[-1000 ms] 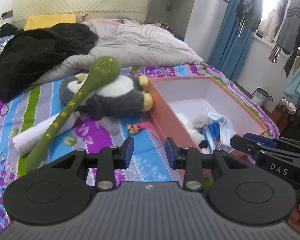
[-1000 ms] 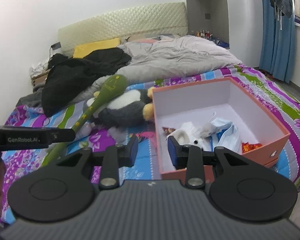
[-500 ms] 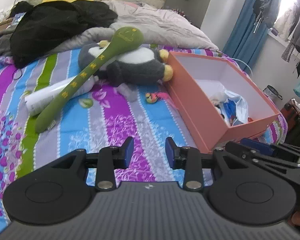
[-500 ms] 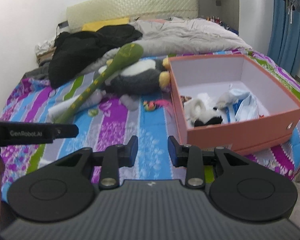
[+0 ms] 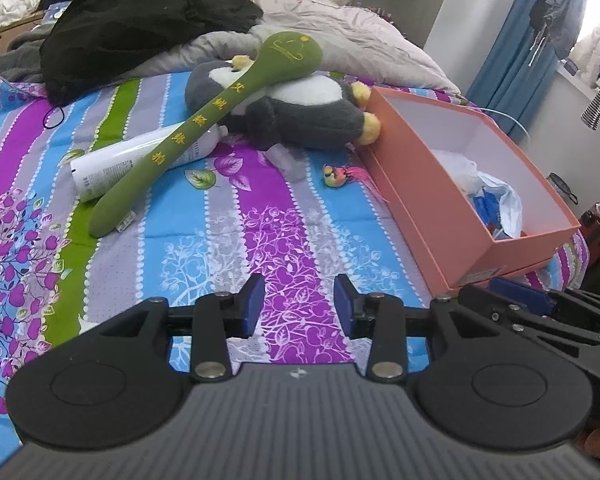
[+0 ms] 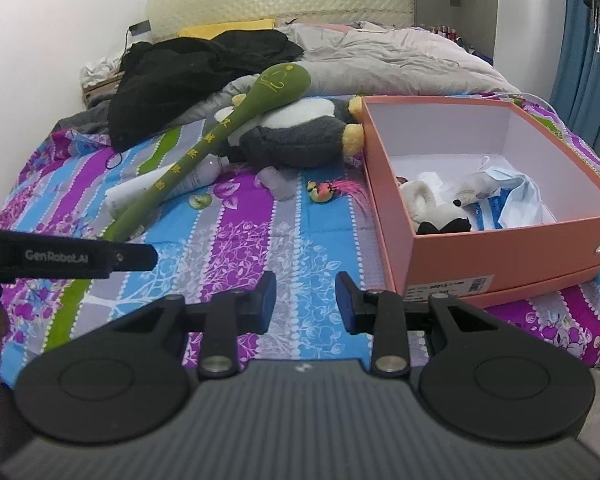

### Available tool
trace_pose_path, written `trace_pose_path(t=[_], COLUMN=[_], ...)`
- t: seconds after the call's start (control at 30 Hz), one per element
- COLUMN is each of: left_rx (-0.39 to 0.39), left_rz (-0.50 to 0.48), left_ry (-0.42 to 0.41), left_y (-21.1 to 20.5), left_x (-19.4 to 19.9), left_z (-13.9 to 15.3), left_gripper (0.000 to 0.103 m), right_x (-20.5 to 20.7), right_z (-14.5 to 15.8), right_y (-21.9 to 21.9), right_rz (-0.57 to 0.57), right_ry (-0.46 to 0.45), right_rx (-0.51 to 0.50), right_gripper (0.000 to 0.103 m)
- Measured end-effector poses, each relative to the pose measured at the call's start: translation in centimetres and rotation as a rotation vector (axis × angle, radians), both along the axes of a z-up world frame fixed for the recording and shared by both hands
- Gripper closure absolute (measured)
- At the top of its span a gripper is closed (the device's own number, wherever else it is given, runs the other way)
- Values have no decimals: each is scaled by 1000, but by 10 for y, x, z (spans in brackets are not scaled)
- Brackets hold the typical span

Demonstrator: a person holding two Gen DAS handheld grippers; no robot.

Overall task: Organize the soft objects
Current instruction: 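Grasp the small clear plastic cup with the left gripper while the right grasps the feathered bird toy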

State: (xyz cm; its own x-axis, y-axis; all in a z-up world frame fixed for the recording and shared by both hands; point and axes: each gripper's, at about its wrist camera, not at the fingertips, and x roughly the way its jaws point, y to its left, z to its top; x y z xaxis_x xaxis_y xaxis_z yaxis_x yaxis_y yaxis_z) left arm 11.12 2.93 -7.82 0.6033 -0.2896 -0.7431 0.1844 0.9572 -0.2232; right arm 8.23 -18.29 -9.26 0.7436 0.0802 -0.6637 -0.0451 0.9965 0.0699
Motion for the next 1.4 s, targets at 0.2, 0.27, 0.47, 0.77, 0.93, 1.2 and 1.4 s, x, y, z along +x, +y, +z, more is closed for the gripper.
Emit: trace_pose_path(t=[0.2, 0.27, 0.47, 0.77, 0.93, 1.2, 1.4], left_rx=[2, 5, 15, 17, 3, -15, -77], left_rz=[11, 12, 4, -13, -14, -12, 5], left_ry=[25, 34, 51, 79, 82, 90, 129], left_y=[3, 4, 2, -3, -6, -13, -17], left_x=[23, 33, 64, 111, 139, 193, 234], left_z=[-10, -13, -24, -44, -53, -72, -93], left_gripper=[58, 58, 58, 58, 58, 58, 58], right_x=[17, 23, 44, 78, 100, 142, 179], right_z=[-9, -12, -24, -41, -52, -71, -87], right_y=[5, 6, 9, 14, 19, 22, 19], right_rz=[6, 9, 10, -1, 4, 2, -14], right_ry=[19, 23, 42, 55, 66, 63, 72], right_rx=[-17, -24, -34, -55, -73, -103, -111], right_gripper=[68, 68, 68, 68, 68, 68, 68])
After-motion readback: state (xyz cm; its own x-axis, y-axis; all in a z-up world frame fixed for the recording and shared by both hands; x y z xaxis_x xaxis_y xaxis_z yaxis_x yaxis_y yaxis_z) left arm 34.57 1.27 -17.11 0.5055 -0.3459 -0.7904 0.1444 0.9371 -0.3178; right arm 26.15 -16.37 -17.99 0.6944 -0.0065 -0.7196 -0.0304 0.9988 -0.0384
